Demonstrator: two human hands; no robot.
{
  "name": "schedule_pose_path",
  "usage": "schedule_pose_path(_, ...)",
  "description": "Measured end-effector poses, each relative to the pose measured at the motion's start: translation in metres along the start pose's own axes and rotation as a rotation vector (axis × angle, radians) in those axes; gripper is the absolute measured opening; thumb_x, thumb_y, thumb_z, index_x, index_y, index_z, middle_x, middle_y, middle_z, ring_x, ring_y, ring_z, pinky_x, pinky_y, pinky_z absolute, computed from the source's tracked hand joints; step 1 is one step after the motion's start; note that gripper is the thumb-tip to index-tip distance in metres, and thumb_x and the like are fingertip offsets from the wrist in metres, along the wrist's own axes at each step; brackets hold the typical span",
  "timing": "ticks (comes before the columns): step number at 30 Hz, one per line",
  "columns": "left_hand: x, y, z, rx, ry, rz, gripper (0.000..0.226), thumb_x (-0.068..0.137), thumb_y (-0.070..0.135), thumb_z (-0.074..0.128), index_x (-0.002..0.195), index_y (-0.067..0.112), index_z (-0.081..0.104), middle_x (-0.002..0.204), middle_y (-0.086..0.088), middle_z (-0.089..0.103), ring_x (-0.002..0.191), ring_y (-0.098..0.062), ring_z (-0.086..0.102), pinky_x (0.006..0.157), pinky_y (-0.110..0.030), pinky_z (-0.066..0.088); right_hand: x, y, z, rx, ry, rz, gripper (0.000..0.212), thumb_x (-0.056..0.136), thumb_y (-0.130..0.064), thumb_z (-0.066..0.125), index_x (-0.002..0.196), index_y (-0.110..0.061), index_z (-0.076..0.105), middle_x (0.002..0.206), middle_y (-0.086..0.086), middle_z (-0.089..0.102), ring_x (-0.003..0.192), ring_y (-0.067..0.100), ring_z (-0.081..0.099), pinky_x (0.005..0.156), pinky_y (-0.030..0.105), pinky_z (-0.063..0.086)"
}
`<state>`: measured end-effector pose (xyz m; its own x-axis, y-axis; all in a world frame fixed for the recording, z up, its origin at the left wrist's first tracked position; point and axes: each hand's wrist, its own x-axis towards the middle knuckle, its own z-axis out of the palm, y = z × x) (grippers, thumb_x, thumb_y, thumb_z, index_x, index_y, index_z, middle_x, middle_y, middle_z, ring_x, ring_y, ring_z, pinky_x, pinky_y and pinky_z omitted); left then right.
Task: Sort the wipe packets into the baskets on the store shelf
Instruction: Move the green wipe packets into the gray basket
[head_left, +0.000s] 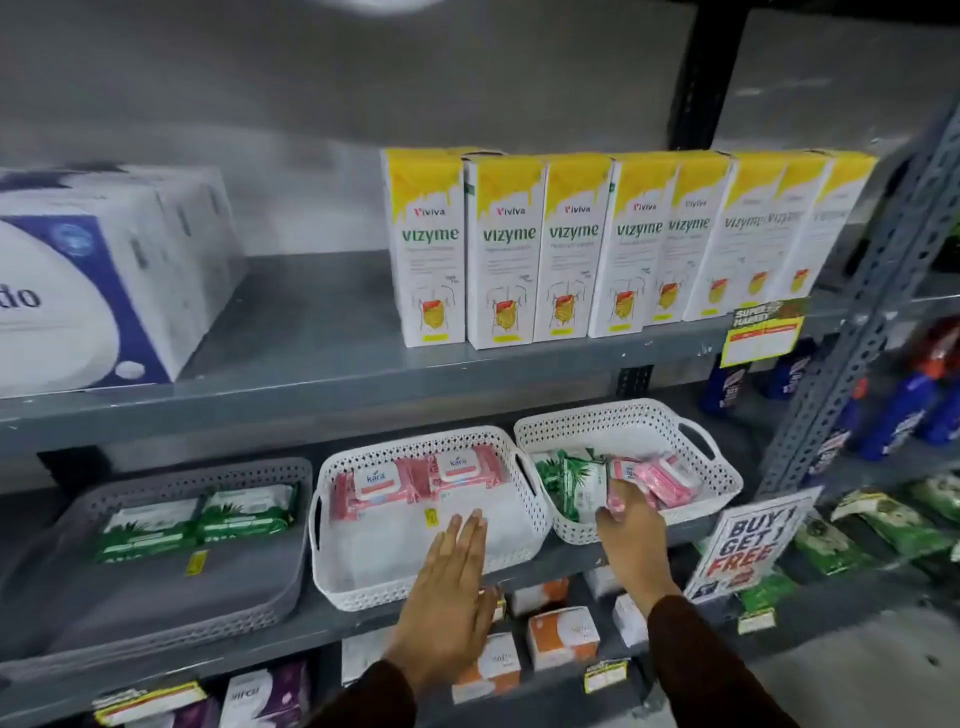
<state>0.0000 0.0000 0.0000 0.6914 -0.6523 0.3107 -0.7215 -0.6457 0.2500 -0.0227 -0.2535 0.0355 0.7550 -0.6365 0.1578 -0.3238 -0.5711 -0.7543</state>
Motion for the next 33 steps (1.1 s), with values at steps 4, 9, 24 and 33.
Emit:
schedule_pose_path(4,0.024,0.012,0.032,0.034,-0.075,-0.081,0.066,0.1,0.045,0.019,0.152,0.018,-0.012,0.159,0.005,-0.017,0.144,-0.013,-0.019,0.119,-0.036,-0.001,0.042,0.005,0.014,-0.061,-0.122,0.087,0.058,0.091,-0.02,0.066,0.139,0.001,0.041,0.089,0.014,0.07,0.074,0.026,0.068,0.067,0.033,0.053)
schedule_pose_path(9,0.036,0.022,0.058,0.15,-0.118,-0.151,0.062,0.099,0.045,0.029,0.151,0.012,0.023,0.159,-0.003,0.017,0.147,-0.023,0.007,0.114,-0.039,0.005,0.083,0.018,0.051,-0.221,-0.206,0.109,0.106,0.079,-0.053,0.073,0.151,-0.001,0.014,0.127,0.027,0.059,0.107,0.039,0.065,0.084,0.042,0.058)
schedule_pose_path(24,-0.005,-0.024,0.032,0.154,-0.022,-0.21,0.057,0.1,0.038,0.034,0.15,0.011,0.029,0.158,-0.001,0.022,0.146,-0.021,0.014,0.115,-0.038,0.013,0.097,-0.008,0.044,0.187,0.105,-0.086,0.082,0.063,-0.033,0.09,0.125,-0.018,0.038,0.1,0.011,0.069,0.077,0.027,0.069,0.063,0.04,0.06)
schedule_pose_path(33,-0.092,-0.121,-0.018,0.242,0.039,-0.51,0.065,0.099,0.046,0.029,0.152,0.009,0.022,0.159,-0.006,0.017,0.147,-0.026,0.009,0.116,-0.042,0.011,0.006,-0.112,0.124,0.228,-0.172,-0.348,0.068,0.063,-0.049,0.084,0.116,-0.027,0.048,0.102,-0.004,0.066,0.088,0.022,0.064,0.068,0.038,0.055)
